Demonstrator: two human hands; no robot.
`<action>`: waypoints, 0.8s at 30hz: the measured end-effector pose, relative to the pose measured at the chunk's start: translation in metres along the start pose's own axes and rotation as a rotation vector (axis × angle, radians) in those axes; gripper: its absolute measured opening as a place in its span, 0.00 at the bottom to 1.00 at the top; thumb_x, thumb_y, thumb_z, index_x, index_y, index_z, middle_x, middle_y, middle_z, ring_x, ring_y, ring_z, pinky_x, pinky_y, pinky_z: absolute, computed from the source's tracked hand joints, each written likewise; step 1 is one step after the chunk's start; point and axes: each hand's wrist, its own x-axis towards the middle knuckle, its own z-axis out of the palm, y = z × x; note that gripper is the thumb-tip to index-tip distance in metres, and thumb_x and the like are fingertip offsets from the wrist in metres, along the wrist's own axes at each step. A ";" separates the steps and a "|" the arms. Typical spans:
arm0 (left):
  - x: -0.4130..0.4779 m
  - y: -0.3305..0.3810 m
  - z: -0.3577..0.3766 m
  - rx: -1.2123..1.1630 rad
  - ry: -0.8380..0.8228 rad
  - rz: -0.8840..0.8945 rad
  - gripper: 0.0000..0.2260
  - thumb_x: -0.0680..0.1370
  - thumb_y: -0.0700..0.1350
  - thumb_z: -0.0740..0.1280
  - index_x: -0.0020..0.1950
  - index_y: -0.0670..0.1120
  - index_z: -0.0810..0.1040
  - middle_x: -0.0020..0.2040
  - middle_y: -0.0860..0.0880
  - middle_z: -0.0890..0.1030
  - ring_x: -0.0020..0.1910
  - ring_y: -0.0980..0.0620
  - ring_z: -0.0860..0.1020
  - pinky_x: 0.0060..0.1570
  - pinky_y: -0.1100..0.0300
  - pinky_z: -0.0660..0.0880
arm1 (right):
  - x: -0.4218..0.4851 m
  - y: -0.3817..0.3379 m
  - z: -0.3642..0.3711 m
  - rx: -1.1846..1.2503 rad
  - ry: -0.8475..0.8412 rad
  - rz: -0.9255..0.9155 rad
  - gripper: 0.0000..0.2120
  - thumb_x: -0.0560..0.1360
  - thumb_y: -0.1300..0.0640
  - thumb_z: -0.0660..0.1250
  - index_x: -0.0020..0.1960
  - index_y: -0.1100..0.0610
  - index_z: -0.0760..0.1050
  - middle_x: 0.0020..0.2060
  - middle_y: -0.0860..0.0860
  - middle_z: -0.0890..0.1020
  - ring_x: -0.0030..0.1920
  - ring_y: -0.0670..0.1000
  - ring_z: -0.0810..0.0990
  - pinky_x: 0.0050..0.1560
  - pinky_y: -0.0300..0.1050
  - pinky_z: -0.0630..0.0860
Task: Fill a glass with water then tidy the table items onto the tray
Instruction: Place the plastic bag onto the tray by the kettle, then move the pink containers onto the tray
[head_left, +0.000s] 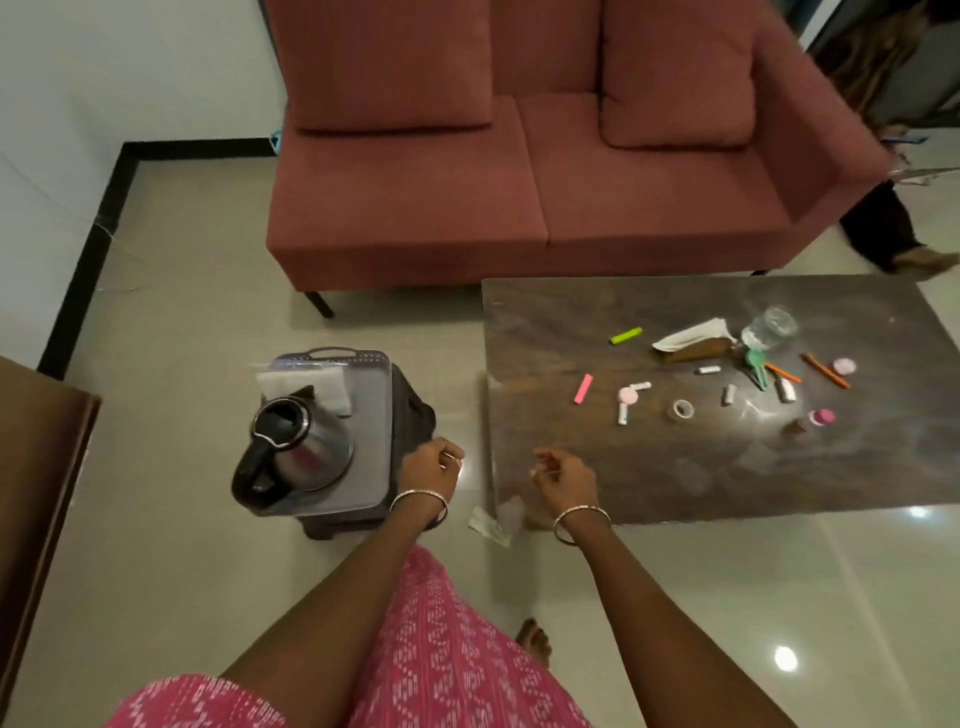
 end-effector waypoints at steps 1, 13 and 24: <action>-0.010 0.009 0.017 -0.014 -0.019 0.004 0.09 0.74 0.33 0.64 0.45 0.43 0.83 0.40 0.45 0.84 0.41 0.46 0.83 0.48 0.55 0.79 | -0.004 0.017 -0.015 0.008 0.021 0.009 0.14 0.73 0.66 0.67 0.57 0.59 0.82 0.47 0.58 0.86 0.48 0.58 0.85 0.56 0.47 0.78; -0.051 0.116 0.163 0.031 -0.146 0.087 0.08 0.74 0.38 0.66 0.45 0.49 0.82 0.40 0.46 0.85 0.43 0.46 0.83 0.49 0.53 0.79 | -0.017 0.143 -0.158 0.126 0.210 0.154 0.12 0.73 0.63 0.68 0.54 0.54 0.83 0.47 0.57 0.86 0.52 0.58 0.84 0.56 0.50 0.78; 0.000 0.158 0.248 0.087 -0.175 -0.004 0.08 0.74 0.39 0.66 0.43 0.50 0.82 0.40 0.47 0.85 0.43 0.48 0.83 0.49 0.55 0.79 | 0.050 0.198 -0.219 0.170 0.230 0.247 0.11 0.73 0.64 0.68 0.53 0.55 0.84 0.47 0.59 0.86 0.51 0.61 0.83 0.57 0.53 0.78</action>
